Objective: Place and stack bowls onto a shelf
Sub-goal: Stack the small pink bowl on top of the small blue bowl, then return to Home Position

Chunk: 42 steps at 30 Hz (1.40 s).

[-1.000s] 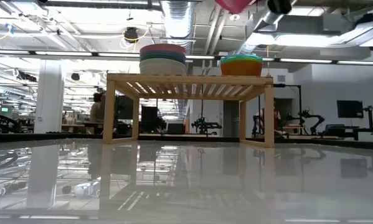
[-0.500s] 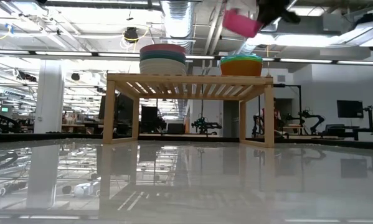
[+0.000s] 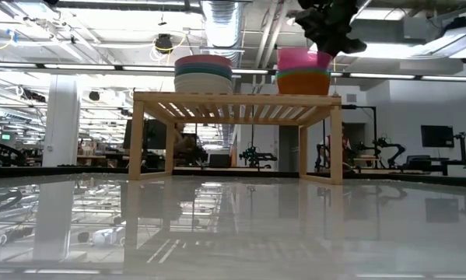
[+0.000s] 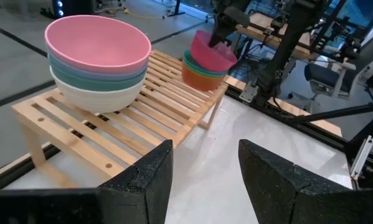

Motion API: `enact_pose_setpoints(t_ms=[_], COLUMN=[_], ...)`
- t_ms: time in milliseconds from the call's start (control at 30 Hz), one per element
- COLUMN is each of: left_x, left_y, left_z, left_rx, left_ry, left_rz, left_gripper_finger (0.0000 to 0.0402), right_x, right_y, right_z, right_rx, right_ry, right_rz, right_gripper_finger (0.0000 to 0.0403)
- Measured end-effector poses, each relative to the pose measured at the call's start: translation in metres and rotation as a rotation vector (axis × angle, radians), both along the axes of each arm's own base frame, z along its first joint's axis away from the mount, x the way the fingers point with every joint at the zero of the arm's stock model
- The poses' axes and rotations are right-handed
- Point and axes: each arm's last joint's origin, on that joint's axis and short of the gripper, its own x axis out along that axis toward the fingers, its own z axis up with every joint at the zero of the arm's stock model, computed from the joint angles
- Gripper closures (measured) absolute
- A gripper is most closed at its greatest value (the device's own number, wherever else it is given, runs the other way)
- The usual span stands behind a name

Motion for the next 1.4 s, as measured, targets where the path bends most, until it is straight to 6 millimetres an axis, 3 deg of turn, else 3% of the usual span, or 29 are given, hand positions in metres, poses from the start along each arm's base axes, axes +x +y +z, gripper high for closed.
enact_pose_setpoints(t_ms=[500, 933, 1300, 1400], left_x=[-0.001, 0.000, -0.001, -0.001], left_y=[0.001, 0.000, 0.001, 0.003], left_z=[-0.002, -0.001, 0.000, 0.001], left_rx=[0.014, 0.025, 0.025, 0.034], left_ry=[0.018, 0.020, 0.001, -0.020], left_rz=[0.013, -0.016, 0.040, 0.097], left_gripper_finger=[0.0235, 0.0235, 0.0235, 0.0235], right_x=[-0.002, -0.001, -0.002, -0.006], right_y=[-0.008, -0.007, -0.009, -0.009], right_z=[-0.002, -0.001, -0.001, 0.010], right_rx=[0.024, -0.006, -0.024, -0.043], right_ry=[-0.019, -0.012, -0.008, -0.036], right_rz=[-0.008, 0.097, 0.127, 0.120], right_gripper_finger=[0.0350, 0.0340, 0.0215, 0.0198])
